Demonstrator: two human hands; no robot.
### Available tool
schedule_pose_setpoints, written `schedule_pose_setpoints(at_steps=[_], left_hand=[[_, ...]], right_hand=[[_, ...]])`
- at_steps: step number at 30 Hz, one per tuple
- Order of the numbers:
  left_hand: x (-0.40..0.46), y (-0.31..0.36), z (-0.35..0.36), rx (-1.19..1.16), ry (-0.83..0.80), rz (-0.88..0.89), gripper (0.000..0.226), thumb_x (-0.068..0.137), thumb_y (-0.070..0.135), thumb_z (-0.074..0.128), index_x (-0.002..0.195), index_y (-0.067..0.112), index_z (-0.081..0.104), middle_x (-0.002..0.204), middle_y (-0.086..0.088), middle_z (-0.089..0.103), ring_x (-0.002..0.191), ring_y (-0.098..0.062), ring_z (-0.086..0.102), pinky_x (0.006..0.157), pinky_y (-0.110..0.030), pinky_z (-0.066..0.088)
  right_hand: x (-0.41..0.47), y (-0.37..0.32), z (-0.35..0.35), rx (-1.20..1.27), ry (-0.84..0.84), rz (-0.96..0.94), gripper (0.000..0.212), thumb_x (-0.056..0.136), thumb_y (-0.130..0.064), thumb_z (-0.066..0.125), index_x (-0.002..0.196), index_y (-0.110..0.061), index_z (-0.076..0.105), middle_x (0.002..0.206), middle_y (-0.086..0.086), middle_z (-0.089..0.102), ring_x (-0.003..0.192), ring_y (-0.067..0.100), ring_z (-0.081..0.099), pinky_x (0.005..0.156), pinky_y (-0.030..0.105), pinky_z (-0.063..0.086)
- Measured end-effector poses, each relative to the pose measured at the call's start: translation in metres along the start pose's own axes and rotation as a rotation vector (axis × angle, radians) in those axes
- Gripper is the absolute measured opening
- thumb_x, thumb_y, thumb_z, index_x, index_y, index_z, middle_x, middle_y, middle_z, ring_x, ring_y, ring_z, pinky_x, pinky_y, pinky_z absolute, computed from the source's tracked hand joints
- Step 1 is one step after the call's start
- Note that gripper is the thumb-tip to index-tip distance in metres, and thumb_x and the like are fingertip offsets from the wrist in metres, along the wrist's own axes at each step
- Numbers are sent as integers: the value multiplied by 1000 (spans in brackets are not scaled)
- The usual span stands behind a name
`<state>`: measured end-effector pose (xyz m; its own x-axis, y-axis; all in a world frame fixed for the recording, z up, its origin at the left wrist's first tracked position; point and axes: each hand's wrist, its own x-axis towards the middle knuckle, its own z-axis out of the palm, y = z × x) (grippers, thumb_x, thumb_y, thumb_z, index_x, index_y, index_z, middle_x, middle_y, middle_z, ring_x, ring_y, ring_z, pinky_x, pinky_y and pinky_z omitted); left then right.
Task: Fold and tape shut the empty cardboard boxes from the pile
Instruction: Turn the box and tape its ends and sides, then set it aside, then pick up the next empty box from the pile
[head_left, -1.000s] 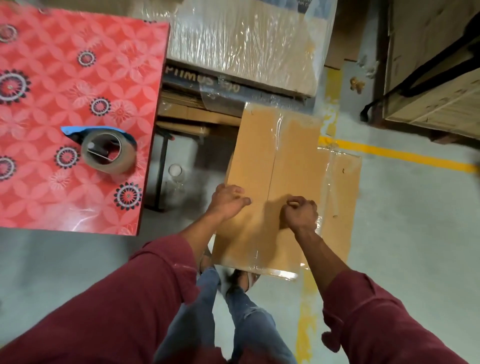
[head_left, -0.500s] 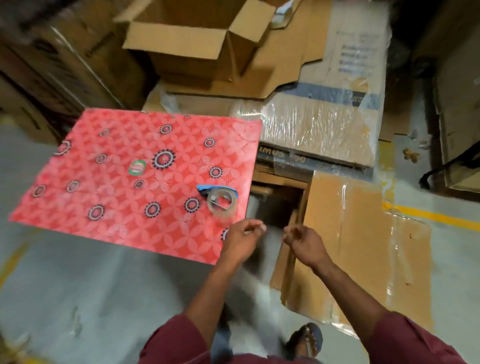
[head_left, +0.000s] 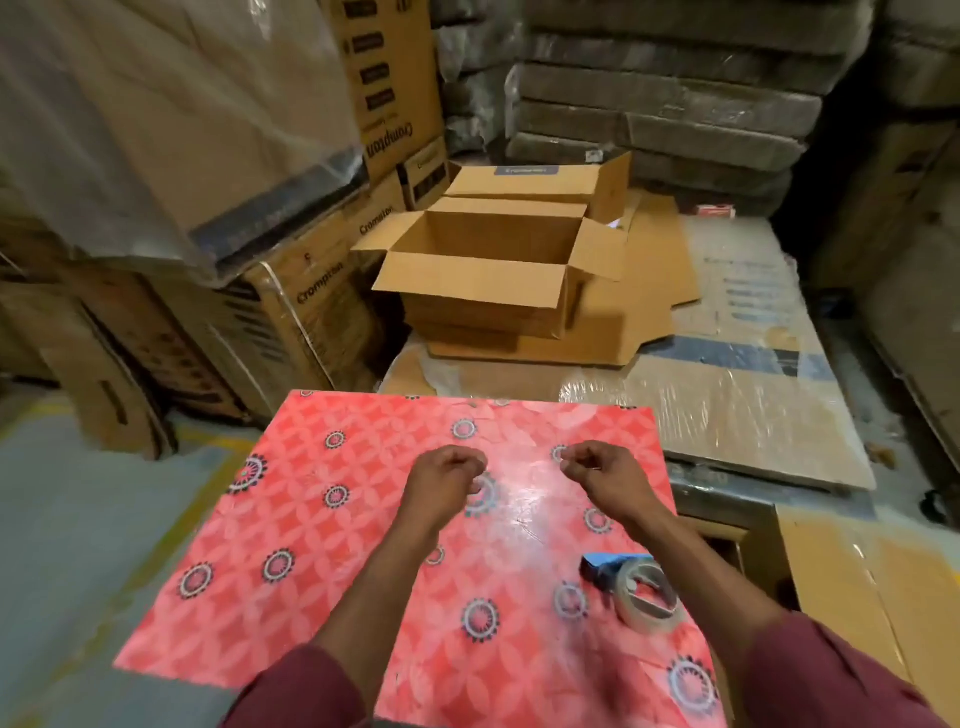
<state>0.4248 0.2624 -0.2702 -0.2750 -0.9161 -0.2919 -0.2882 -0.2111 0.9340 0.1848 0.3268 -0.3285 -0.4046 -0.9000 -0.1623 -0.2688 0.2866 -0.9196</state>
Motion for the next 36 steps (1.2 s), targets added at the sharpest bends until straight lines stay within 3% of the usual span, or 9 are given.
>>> schedule_pose_setpoints(at_steps=[10,15,20,22,24,27,30,33,36], left_hand=[[168,38,-30,-182,-30,-85,8,100,15,61,97,16,69,98,-6,77,73,-20,71,66,-30,48],[265,41,-25,-336,22,-238,17,98,20,66,113,13,72,90,0,77,64,-16,70,57,-26,52],[346,42,-24,-356,0,-310,16,101,23,64,112,15,73,90,2,78,71,-17,70,64,-29,50],[373,43,-23,-378,-17,-333,17,101,23,64,114,16,72,102,-1,77,80,-19,70,68,-32,52],[394,45,-22,-402,-37,-366,18,101,24,64,116,17,72,105,-1,76,86,-20,70,71,-33,53],[413,49,-20,-413,-62,-382,15,101,23,64,112,17,72,103,-1,76,87,-21,70,72,-33,53],[421,47,-21,-402,-87,-409,13,100,24,65,109,18,73,94,1,77,81,-19,69,73,-32,51],[421,45,-34,-403,-76,-392,17,100,27,65,112,18,73,90,3,79,78,-19,69,69,-30,51],[418,51,-51,-431,-40,-359,27,101,35,64,115,15,73,102,-2,78,87,-22,70,71,-33,53]], right_hand=[[186,-45,56,-44,86,45,1,80,-13,75,80,-14,75,72,-2,75,66,15,63,64,29,47],[299,-53,73,98,138,164,9,90,-8,68,86,-15,73,67,-2,61,61,14,51,55,23,35],[392,-60,78,430,209,272,21,93,-8,67,101,-26,75,95,-3,66,80,12,52,83,39,48],[422,-63,77,520,195,288,30,95,-7,66,114,-29,75,119,-4,60,106,15,48,109,51,39],[443,-67,77,585,153,317,38,97,-12,62,130,-31,69,133,-4,54,122,19,41,116,57,31],[471,-66,81,799,153,384,49,92,-24,66,140,-26,57,149,-1,46,141,29,38,109,58,39],[491,-64,83,1005,309,382,34,90,-18,68,123,-17,62,144,4,56,127,25,53,101,51,44],[482,-89,89,878,519,305,8,91,-23,77,95,-21,71,122,4,71,109,22,64,95,39,51],[456,-124,92,560,675,198,21,81,-40,87,89,-22,79,102,-1,74,97,21,63,80,28,50]])
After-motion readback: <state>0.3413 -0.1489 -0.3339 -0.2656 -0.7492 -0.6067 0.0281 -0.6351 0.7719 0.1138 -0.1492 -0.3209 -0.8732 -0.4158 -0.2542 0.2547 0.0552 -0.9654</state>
